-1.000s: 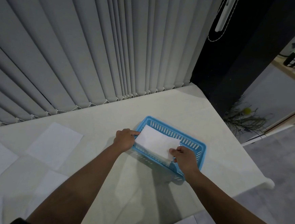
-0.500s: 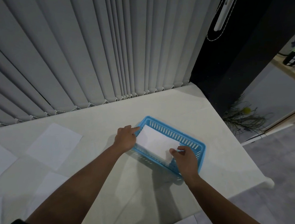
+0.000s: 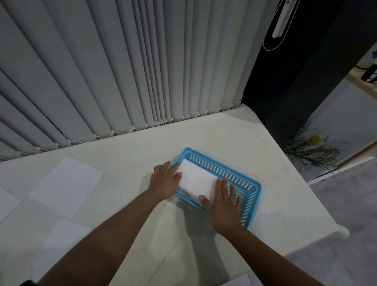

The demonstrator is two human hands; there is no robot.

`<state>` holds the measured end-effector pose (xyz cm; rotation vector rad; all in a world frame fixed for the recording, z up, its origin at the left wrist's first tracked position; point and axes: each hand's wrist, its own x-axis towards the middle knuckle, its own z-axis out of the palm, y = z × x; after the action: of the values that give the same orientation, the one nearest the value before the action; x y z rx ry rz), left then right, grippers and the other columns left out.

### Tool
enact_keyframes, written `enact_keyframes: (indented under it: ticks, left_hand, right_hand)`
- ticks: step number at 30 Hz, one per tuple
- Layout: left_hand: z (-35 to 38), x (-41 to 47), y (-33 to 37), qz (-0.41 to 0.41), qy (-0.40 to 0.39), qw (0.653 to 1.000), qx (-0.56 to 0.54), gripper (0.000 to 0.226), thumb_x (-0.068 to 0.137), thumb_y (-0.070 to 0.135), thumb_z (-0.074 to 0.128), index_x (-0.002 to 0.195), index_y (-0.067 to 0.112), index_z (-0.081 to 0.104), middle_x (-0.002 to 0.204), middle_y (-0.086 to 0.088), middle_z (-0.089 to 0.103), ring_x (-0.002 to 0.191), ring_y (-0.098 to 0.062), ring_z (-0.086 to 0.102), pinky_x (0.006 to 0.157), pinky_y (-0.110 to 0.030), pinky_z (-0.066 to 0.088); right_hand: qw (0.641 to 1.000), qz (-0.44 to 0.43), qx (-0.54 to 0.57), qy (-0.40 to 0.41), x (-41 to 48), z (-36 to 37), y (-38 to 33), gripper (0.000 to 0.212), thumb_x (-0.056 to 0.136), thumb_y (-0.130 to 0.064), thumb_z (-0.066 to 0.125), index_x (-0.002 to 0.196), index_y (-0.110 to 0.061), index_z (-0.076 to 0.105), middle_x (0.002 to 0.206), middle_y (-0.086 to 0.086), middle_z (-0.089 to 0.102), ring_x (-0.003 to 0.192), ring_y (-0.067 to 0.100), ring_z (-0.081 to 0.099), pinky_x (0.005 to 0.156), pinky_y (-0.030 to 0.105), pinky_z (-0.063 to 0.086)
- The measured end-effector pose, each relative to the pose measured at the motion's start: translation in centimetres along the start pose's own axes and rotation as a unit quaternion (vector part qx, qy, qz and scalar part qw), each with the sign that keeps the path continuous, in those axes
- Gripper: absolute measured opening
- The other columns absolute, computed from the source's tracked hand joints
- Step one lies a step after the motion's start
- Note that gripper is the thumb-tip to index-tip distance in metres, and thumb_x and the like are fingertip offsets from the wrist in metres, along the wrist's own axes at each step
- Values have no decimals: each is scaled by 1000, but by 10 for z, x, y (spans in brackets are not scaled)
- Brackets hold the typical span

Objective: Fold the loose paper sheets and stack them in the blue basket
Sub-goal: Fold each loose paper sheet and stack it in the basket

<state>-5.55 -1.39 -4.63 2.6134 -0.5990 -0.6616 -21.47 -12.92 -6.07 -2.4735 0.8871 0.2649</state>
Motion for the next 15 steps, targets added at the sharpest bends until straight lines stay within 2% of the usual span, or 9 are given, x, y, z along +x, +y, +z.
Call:
enact_keyframes:
  ticks: [4, 7, 9, 11, 13, 15]
  left_hand:
    - [0, 1, -4, 22, 41, 997, -61, 46, 99, 32, 34, 145, 24, 33, 149, -2, 38, 136, -27, 27, 111, -41, 29]
    - [-4, 4, -5, -24, 43, 976, -211, 48, 100, 30, 35, 147, 21, 30, 150, -7, 39, 136, -28, 36, 112, -41, 34]
    - [-5, 5, -4, -75, 15, 953, -292, 50, 100, 32, 33, 148, 19, 28, 150, -8, 39, 134, -28, 41, 109, -38, 34]
    - [-3, 5, -5, -108, -12, 942, -318, 48, 100, 33, 31, 143, 14, 35, 143, -10, 46, 126, -28, 47, 101, -37, 38]
    - [2, 3, -5, -114, -29, 936, -333, 44, 100, 32, 29, 133, 9, 46, 122, -9, 56, 104, -25, 54, 82, -32, 44]
    - [6, 1, -7, -116, -30, 932, -343, 42, 100, 34, 30, 129, 9, 49, 114, -9, 58, 96, -22, 55, 73, -29, 42]
  right_hand:
    - [994, 13, 34, 106, -6, -10, 12, 80, 92, -63, 24, 153, -20, -4, 162, 3, -11, 149, 28, -8, 118, 44, -7]
    - [973, 79, 102, 189, -10, -19, 30, 78, 95, -50, 42, 154, -15, 6, 163, 8, -3, 148, 33, 2, 119, 49, 3]
    - [953, 153, 171, 195, -12, -24, 39, 79, 94, -44, 49, 153, -13, 7, 162, 11, -1, 147, 36, 5, 118, 51, 8]
    - [926, 207, 267, 166, -8, -21, 45, 81, 93, -40, 54, 153, -12, 7, 162, 11, 3, 145, 40, 9, 117, 54, 14]
    - [887, 217, 385, 135, -7, -19, 45, 82, 86, -43, 60, 149, -14, 16, 156, 11, 25, 140, 40, 29, 113, 57, 28]
    - [854, 217, 454, 132, -7, -17, 41, 68, 84, -39, 62, 139, -17, 28, 138, 12, 48, 121, 33, 54, 100, 56, 46]
